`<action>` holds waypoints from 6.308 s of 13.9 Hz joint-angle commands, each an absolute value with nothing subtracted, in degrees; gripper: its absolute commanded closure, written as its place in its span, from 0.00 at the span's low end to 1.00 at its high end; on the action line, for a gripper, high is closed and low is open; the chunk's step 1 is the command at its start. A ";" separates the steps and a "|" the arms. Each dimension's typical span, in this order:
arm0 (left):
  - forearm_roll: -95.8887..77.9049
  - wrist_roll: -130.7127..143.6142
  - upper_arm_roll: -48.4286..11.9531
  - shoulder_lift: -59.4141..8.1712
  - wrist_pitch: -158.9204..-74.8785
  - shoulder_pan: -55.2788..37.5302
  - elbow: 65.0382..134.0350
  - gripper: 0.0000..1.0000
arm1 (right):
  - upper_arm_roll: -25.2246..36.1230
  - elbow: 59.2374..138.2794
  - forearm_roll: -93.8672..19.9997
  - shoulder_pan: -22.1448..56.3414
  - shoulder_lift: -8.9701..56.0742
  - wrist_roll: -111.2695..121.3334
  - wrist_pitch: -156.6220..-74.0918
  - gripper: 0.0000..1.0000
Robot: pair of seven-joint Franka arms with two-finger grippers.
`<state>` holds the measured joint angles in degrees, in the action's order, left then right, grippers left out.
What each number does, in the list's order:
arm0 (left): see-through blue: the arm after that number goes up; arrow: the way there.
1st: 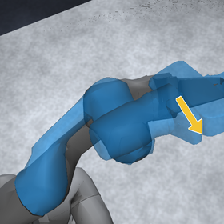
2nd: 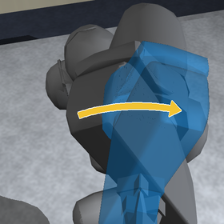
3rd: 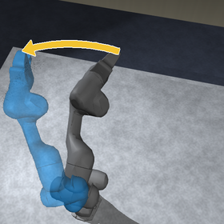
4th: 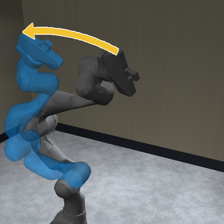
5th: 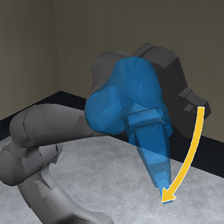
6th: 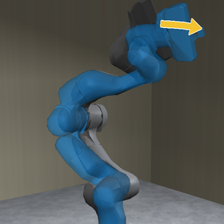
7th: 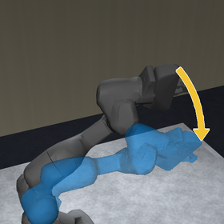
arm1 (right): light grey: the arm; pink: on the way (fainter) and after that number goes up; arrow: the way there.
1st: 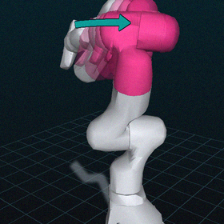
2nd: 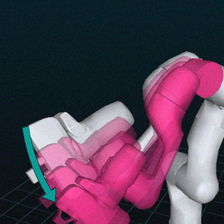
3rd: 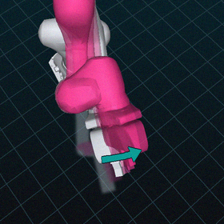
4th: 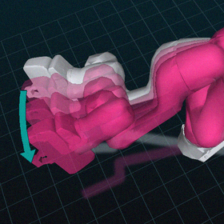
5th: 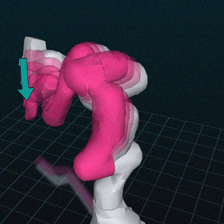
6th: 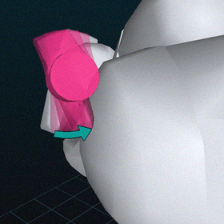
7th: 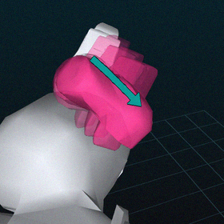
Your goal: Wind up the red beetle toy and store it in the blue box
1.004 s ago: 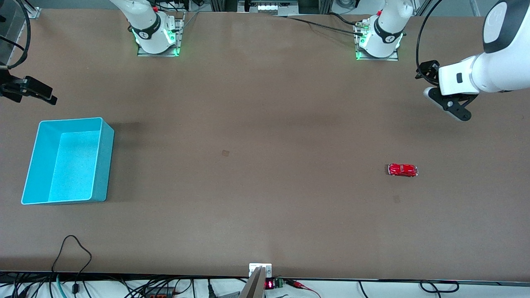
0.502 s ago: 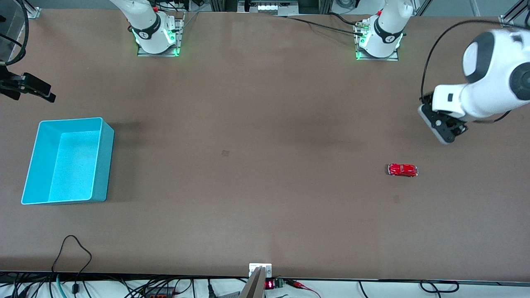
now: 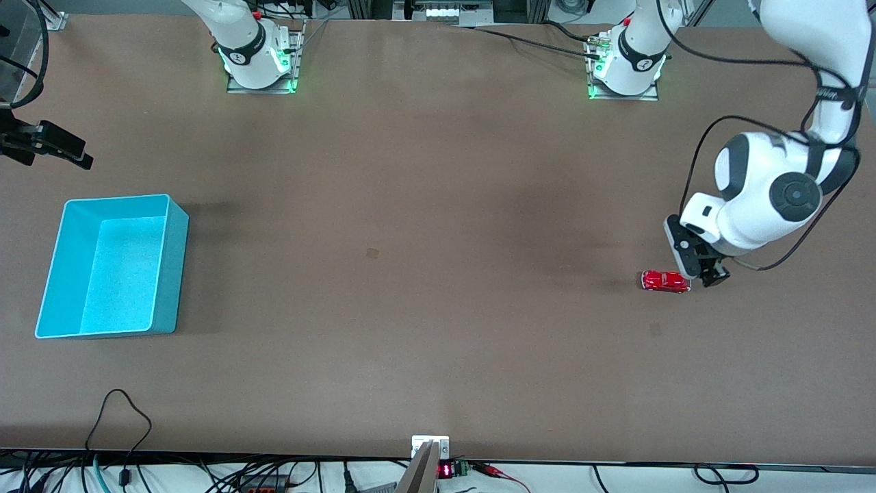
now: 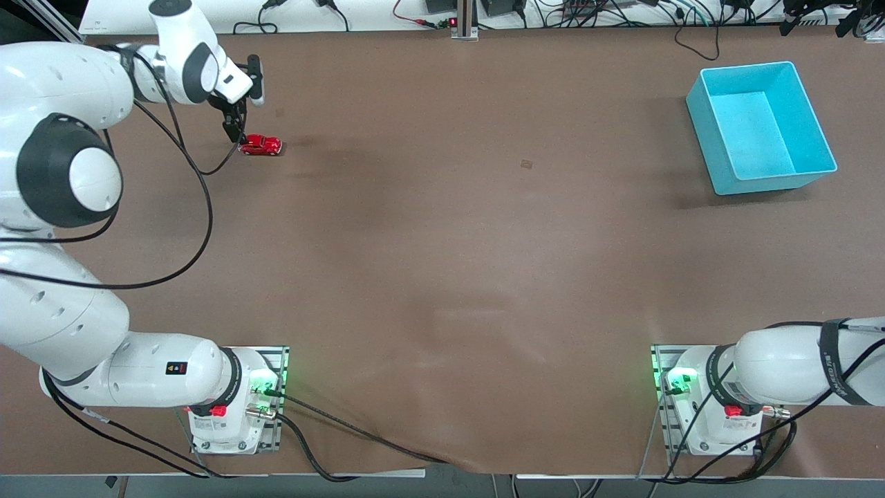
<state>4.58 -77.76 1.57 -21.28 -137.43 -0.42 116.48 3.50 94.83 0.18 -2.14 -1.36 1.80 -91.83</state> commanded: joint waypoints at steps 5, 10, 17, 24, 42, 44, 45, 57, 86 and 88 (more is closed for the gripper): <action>5.45 -88.06 1.49 -27.33 -145.63 0.17 115.92 0.12 | 3.25 95.98 -0.18 -2.64 -2.55 1.93 -91.76 0.00; 5.45 -88.24 1.58 -28.92 -148.62 0.18 116.37 0.49 | 3.25 95.98 -0.18 -2.64 -2.55 1.93 -91.76 0.00; 5.36 -88.16 1.58 -31.46 -151.08 0.62 116.02 0.89 | 3.25 95.98 -0.26 -2.64 -2.46 1.93 -91.85 0.00; 5.36 -87.89 1.58 -31.82 -150.64 1.05 115.93 0.90 | 3.25 95.98 -0.26 -2.72 -2.46 1.93 -92.02 0.00; 5.36 -102.04 1.67 -33.49 -150.91 15.82 113.55 0.89 | 3.25 95.98 -0.44 -2.64 -2.37 1.93 -91.85 0.00; 5.36 -101.95 1.58 -33.49 -150.91 15.91 113.55 0.83 | 3.25 95.98 -0.44 -2.64 -2.37 1.93 -91.85 0.00; 5.27 -101.78 1.58 -33.31 -150.82 16.00 113.55 0.43 | 3.25 95.98 -0.44 -2.64 -2.37 1.93 -91.85 0.00; 5.36 -100.28 1.41 -21.89 -114.46 15.64 102.67 0.00 | 3.25 95.98 -0.44 -2.64 -2.46 1.93 -91.85 0.00; 4.39 -30.99 -10.65 -8.18 -73.13 10.68 85.34 0.00 | 3.43 94.66 -0.88 -3.69 0.43 2.20 -93.34 0.00; 4.31 -24.90 -4.94 -7.13 -73.47 4.07 85.52 0.00 | 3.34 93.79 -0.79 -3.34 2.02 2.02 -93.43 0.00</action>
